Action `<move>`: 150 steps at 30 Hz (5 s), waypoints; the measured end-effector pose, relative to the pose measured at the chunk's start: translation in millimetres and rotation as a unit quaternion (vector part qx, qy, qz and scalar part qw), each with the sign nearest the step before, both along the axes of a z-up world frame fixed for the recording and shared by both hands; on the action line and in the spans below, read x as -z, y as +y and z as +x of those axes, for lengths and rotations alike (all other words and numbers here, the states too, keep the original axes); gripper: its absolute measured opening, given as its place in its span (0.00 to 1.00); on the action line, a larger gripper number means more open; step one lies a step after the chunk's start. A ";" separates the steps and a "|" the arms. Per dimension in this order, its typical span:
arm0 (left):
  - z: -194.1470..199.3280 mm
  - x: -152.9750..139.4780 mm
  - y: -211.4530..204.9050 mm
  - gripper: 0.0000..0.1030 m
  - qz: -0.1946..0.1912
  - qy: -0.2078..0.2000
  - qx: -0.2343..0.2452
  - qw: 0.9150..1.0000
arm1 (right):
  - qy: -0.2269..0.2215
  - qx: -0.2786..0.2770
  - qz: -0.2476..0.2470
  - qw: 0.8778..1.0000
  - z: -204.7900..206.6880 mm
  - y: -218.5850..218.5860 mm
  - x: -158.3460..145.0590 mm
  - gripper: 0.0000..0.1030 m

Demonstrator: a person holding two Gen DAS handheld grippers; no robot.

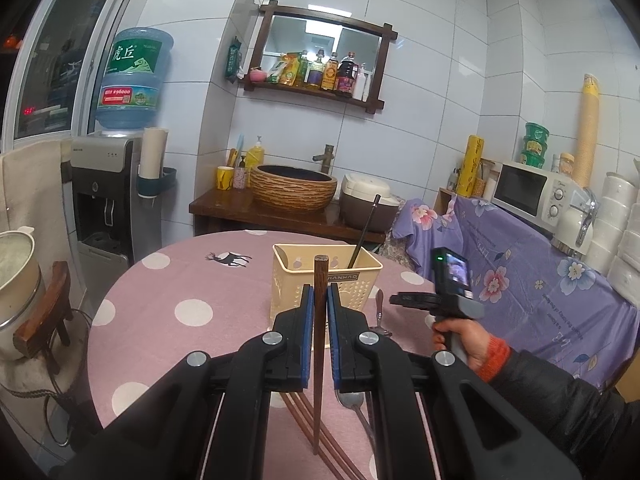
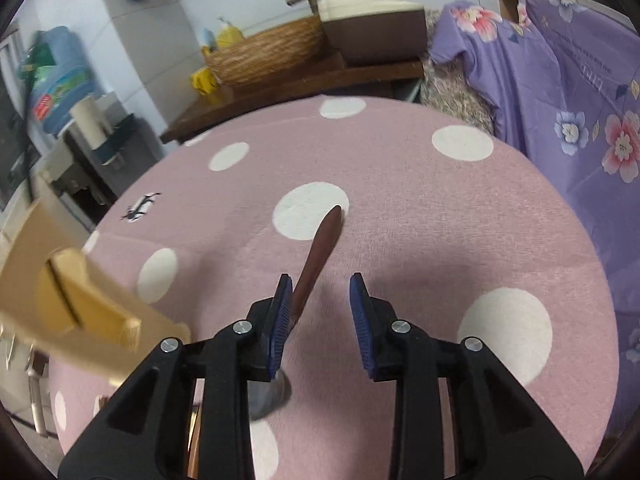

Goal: Organize utensils

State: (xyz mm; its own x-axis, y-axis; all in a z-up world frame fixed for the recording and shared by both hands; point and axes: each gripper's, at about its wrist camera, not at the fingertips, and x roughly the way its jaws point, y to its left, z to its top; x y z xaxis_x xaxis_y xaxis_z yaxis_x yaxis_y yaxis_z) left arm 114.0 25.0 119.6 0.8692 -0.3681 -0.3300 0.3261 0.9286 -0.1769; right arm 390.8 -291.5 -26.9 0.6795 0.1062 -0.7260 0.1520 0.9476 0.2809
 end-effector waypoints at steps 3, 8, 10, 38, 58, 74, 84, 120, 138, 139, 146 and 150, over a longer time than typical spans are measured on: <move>0.4 0.2 -0.3 0.08 0.000 0.000 0.002 1.000 | 0.041 0.026 -0.007 0.999 25.5 4.2 9.5 0.30; 1.0 0.5 -1.2 0.08 0.000 0.000 0.003 1.000 | 0.077 0.063 -0.034 0.995 51.1 14.4 16.8 0.30; 0.9 0.5 -1.3 0.08 0.000 0.000 0.003 1.000 | 0.082 0.069 -0.034 0.994 57.1 17.2 17.7 0.30; 1.4 -0.2 -4.8 0.08 0.000 -0.004 0.011 1.000 | 0.025 0.025 -0.047 0.998 41.4 35.0 5.4 0.15; -3.4 -1.2 -1.9 0.08 -0.009 -0.004 0.001 1.000 | -0.196 -0.100 0.027 0.975 -133.1 9.0 -85.3 0.15; -7.7 -24.9 -2.8 0.08 -0.009 -0.032 0.015 0.999 | -0.226 -0.143 0.020 0.963 -171.4 20.4 -132.8 0.15; 25.5 -98.3 -9.9 0.08 -0.008 -0.086 0.026 0.996 | -0.279 -0.174 -0.001 0.944 -163.4 55.1 -214.9 0.15; 156.2 -1.0 -53.7 0.08 0.028 0.035 -0.039 0.998 | -0.188 -0.159 -0.077 0.966 -72.7 121.6 -117.0 0.16; 65.3 66.5 -20.5 0.74 0.048 0.096 -0.049 0.993 | -0.120 -0.173 -0.095 0.973 -171.1 97.0 -61.0 0.39; 59.3 73.1 -20.5 0.74 0.053 0.100 -0.047 0.992 | -0.106 -0.175 -0.095 0.974 -179.1 97.5 -50.3 0.39; 44.4 112.1 -13.0 0.71 0.074 0.145 -0.058 0.985 | -0.074 -0.204 -0.080 0.973 -206.9 115.7 -12.0 0.39; 41.9 123.4 -8.2 0.66 0.082 0.158 -0.061 0.982 | -0.065 -0.213 -0.087 0.971 -201.7 129.3 -4.7 0.39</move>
